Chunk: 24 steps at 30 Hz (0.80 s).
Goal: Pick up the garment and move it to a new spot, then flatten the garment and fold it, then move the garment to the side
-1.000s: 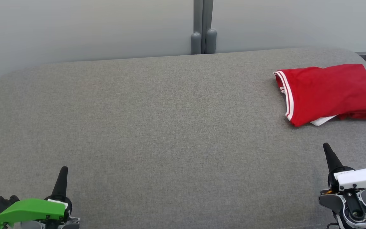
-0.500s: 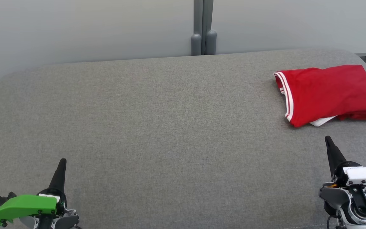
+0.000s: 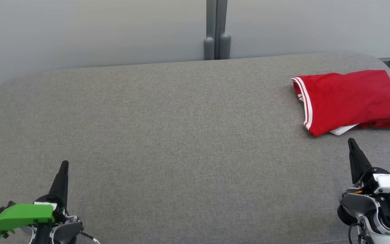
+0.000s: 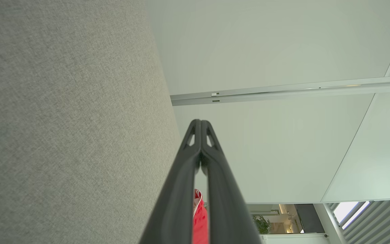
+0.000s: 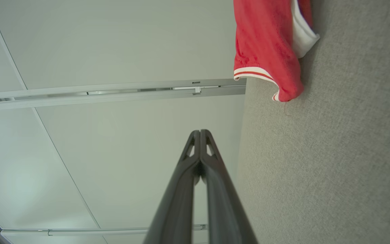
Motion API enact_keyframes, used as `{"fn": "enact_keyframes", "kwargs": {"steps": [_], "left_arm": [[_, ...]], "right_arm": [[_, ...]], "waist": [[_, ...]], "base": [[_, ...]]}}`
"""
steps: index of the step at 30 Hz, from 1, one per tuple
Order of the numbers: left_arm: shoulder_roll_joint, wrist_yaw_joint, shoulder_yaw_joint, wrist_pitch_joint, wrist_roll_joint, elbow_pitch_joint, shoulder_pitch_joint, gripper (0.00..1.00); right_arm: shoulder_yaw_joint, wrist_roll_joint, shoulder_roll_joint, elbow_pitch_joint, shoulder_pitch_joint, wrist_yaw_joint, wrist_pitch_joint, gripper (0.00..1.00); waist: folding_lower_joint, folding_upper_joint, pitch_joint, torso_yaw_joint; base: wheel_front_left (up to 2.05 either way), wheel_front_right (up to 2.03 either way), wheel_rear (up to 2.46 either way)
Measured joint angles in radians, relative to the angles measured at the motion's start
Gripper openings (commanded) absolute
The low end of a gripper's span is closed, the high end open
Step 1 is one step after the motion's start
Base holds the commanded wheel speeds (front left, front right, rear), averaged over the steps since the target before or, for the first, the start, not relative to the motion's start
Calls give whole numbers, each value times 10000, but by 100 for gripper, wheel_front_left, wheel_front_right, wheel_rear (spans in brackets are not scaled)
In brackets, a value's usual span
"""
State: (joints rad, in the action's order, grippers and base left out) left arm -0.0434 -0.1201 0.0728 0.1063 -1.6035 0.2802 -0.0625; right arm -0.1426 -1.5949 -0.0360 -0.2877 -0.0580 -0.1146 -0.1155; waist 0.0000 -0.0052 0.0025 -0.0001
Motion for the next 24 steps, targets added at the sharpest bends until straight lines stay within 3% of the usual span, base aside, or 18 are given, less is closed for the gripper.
{"fn": "enact_keyframes", "kwargs": {"steps": [24], "left_arm": [[8, 0, 15, 0, 0, 8, -2, 0]], "right_arm": [[-8, -10, 0, 15, -1, -27, 2, 0]], "waist": [[0, 0, 0, 1]], "base": [[0, 0, 0]]}}
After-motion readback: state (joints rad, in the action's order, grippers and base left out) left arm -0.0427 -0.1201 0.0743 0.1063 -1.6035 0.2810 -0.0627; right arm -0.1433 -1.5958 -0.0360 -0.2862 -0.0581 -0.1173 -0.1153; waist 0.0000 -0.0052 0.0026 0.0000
